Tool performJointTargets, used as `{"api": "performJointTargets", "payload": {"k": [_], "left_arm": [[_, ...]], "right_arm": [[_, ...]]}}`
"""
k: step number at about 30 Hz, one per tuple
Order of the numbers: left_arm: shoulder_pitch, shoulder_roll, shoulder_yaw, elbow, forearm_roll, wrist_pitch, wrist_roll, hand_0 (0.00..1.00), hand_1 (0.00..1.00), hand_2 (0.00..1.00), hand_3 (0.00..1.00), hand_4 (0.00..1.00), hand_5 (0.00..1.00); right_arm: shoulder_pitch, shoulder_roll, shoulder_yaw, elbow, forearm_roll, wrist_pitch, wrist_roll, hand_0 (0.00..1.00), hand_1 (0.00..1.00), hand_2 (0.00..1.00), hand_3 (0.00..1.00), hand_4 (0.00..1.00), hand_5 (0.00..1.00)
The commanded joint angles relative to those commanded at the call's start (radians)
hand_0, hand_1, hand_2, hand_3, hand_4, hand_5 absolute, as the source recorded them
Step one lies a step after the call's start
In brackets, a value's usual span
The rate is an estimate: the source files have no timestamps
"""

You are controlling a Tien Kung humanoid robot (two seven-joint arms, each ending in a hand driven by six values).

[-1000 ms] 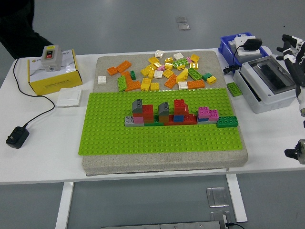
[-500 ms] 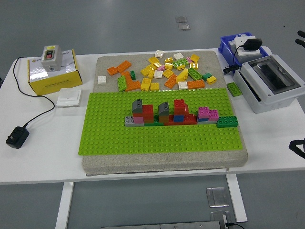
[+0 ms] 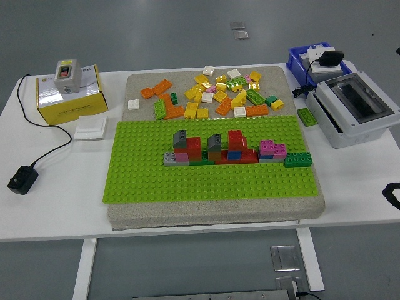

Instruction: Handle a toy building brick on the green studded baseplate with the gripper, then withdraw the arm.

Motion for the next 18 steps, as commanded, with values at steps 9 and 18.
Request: {"api": "performJointTargets", "payload": {"k": [9,18], "left_arm": [[-0.003,-0.008,0.000,0.000,-0.003,0.010,-0.001,0.683,0.638,0.592,0.636,0.225,0.636],[-0.006,-0.004,-0.008,0.000,0.004,0.010,0.000,0.683,0.638,0.594,0.657,0.224,0.633]], "right_arm": [[0.015,0.003,-0.075,0.033,0.003,0.004,-0.027,0.706,0.722,0.767,0.757,0.609,0.812],[0.029,0.003,-0.116,0.043,-0.013,-0.005,-0.038,0.726,0.745,0.805,0.782,0.614,0.815]]}}
